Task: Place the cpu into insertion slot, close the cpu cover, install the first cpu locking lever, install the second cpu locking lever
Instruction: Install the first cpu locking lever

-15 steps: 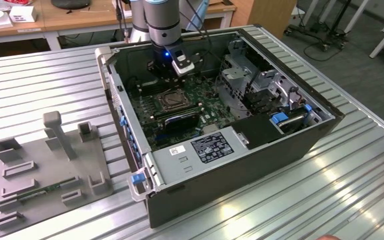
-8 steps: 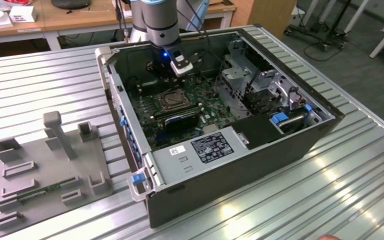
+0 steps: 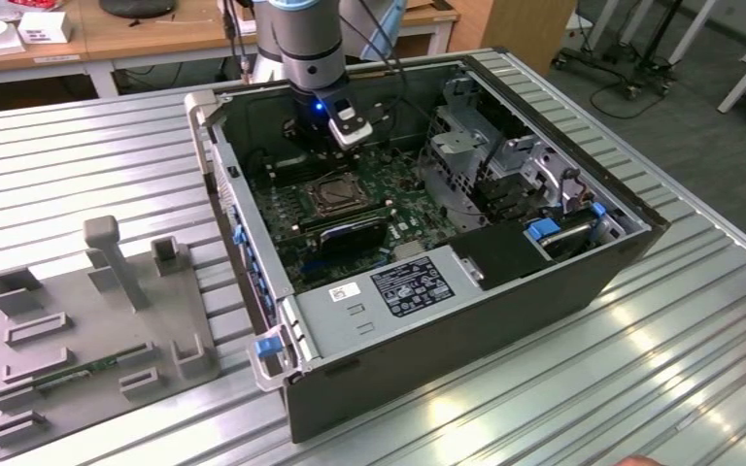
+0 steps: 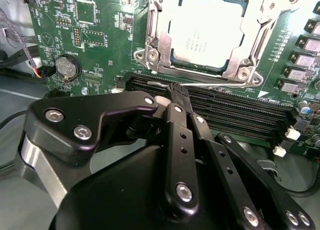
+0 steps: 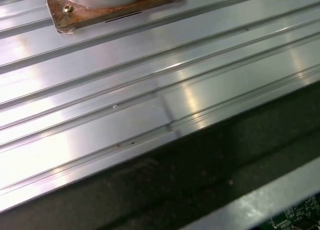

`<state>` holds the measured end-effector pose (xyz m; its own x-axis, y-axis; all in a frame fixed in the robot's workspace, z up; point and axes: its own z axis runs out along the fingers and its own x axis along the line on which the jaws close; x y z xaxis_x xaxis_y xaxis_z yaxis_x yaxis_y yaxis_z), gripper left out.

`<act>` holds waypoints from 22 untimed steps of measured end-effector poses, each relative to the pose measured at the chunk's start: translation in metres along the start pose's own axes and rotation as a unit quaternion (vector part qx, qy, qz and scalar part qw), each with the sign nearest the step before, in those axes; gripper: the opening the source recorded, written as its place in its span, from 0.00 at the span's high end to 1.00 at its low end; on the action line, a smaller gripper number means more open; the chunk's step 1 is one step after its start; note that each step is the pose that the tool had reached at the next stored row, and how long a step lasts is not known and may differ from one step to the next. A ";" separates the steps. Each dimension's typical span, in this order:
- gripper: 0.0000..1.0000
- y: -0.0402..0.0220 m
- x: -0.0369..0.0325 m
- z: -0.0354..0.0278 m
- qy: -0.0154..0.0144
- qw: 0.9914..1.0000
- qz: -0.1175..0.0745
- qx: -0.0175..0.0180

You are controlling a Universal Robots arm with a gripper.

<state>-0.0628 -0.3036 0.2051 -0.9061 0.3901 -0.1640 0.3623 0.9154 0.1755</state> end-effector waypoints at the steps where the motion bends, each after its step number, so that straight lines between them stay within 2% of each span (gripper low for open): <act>1: 0.90 -0.0001 0.0000 0.0000 -0.001 1.000 0.000 0.000; 13: 0.90 -0.0033 -0.0005 0.0028 -0.007 1.000 0.002 -0.002; 22: 0.90 -0.0044 0.0009 0.0061 -0.015 1.000 0.003 -0.005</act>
<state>-0.0640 -0.3066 0.1982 -0.8969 0.3981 -0.1924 0.3648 0.9121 0.1869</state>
